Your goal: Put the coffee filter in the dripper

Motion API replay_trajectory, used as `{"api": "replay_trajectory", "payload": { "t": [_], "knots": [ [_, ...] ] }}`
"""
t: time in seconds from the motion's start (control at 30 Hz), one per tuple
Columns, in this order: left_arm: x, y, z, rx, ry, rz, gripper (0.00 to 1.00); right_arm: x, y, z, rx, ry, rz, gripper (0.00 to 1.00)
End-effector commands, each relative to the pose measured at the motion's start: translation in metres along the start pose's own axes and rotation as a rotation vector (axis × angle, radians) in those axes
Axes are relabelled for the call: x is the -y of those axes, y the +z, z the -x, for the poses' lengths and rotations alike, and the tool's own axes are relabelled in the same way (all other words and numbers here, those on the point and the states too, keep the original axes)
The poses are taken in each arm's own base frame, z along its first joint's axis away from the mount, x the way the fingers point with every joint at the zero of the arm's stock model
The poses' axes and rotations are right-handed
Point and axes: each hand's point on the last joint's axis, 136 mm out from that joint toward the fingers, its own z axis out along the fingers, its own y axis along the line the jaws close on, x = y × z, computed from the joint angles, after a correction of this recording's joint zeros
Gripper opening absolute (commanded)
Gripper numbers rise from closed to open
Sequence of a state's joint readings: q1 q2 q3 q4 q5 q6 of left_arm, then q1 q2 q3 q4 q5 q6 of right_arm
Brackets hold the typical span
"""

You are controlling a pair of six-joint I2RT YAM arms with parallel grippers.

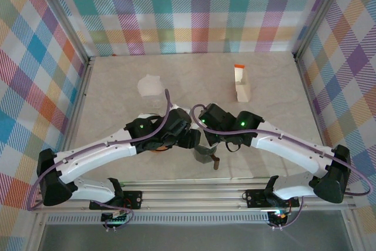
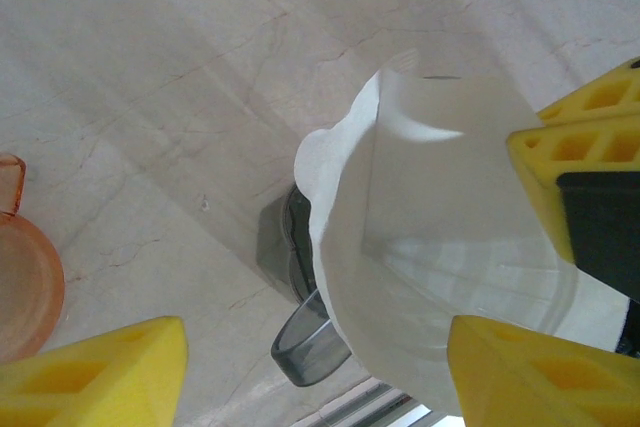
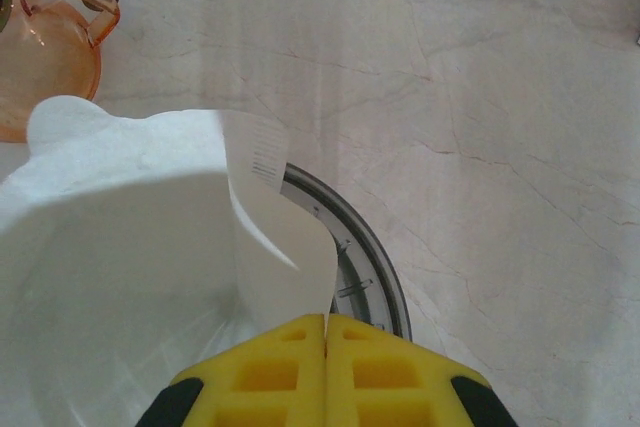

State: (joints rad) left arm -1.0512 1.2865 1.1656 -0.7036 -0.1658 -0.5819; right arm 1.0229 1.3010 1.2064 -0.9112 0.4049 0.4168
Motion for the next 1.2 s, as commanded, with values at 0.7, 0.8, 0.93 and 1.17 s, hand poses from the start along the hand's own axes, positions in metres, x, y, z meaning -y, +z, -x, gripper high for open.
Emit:
{"api": "replay_trajectory", "payload": {
  "t": [0.7,0.8,0.93,1.17],
  "knots": [
    [-0.004,0.017,-0.016,-0.069,0.01,0.006,0.6,0.006,0.001,0.0,-0.043,0.055,0.053,0.63],
    [-0.004,0.018,-0.016,-0.069,0.009,0.007,0.61,0.006,0.011,-0.004,-0.067,0.07,0.065,0.63],
    [-0.005,0.02,-0.017,-0.074,0.01,0.015,0.61,0.006,0.023,-0.008,-0.1,0.068,0.066,0.64],
    [-0.006,0.021,-0.017,-0.069,0.006,0.019,0.63,0.008,0.035,-0.018,-0.137,0.073,0.057,0.65]
  ]
}}
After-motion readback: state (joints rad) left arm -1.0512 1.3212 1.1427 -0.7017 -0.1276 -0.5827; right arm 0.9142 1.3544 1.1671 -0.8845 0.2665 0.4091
